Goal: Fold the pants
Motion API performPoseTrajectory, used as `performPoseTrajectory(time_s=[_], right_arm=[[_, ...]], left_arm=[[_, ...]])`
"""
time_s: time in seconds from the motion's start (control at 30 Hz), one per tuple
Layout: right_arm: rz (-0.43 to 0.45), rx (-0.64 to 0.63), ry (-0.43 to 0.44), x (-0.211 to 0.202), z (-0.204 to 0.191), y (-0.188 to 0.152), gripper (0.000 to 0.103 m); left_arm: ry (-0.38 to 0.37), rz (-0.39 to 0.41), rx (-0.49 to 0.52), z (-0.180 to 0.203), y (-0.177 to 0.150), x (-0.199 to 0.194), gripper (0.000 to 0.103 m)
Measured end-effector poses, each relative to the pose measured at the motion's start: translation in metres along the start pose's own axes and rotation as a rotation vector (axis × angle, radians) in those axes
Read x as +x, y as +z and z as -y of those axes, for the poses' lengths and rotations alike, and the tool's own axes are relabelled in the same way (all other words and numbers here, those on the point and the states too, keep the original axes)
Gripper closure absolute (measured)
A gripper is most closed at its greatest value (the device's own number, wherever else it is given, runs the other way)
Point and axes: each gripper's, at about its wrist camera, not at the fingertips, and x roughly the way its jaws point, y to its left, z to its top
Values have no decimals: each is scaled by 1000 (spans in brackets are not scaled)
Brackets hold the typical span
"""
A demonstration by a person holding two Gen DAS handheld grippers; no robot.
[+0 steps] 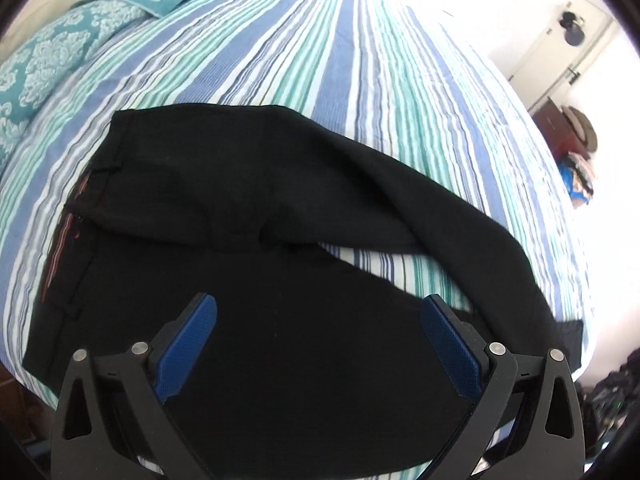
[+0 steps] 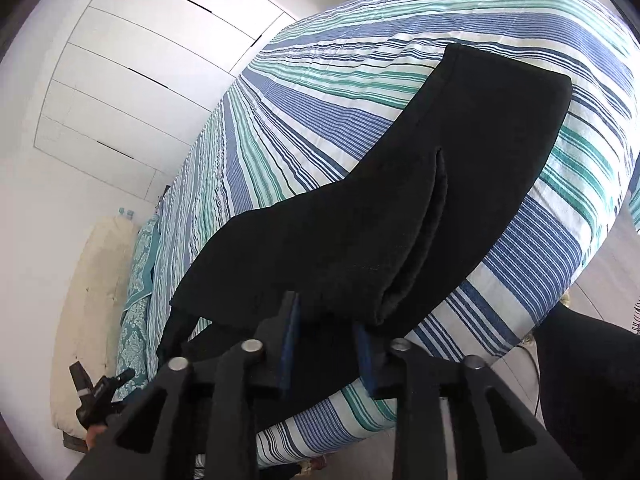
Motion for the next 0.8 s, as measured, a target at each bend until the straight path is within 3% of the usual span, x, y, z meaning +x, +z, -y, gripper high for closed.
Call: performPoseTrajectory(time_s=[0.1, 0.23, 0.4, 0.5, 0.53, 0.57, 0.6, 0.7, 0.8], right_arm=[[-3, 119, 69, -6, 18, -5, 42], [-3, 293, 102, -13, 44, -8, 42], [-31, 293, 67, -9, 44, -7, 42], [3, 324, 58, -1, 46, -4, 44], [11, 336, 32, 2, 49, -3, 47], [20, 360, 11, 3, 53, -2, 64], [24, 371, -6, 4, 56, -1, 89], [47, 302, -10, -5, 47, 6, 90], [91, 186, 30, -23, 21, 20, 90]], left_arm=[[-37, 5, -25, 6, 6, 4, 1], [18, 37, 57, 22, -9, 3, 1], [65, 59, 160, 35, -27, -2, 1], [97, 56, 200, 39, -26, 2, 1], [103, 52, 206, 38, -23, 3, 1], [108, 53, 210, 36, -18, 4, 1], [114, 57, 210, 33, -11, 5, 1], [95, 51, 154, 22, 23, 14, 1], [1, -31, 22, 3, 69, 45, 1]])
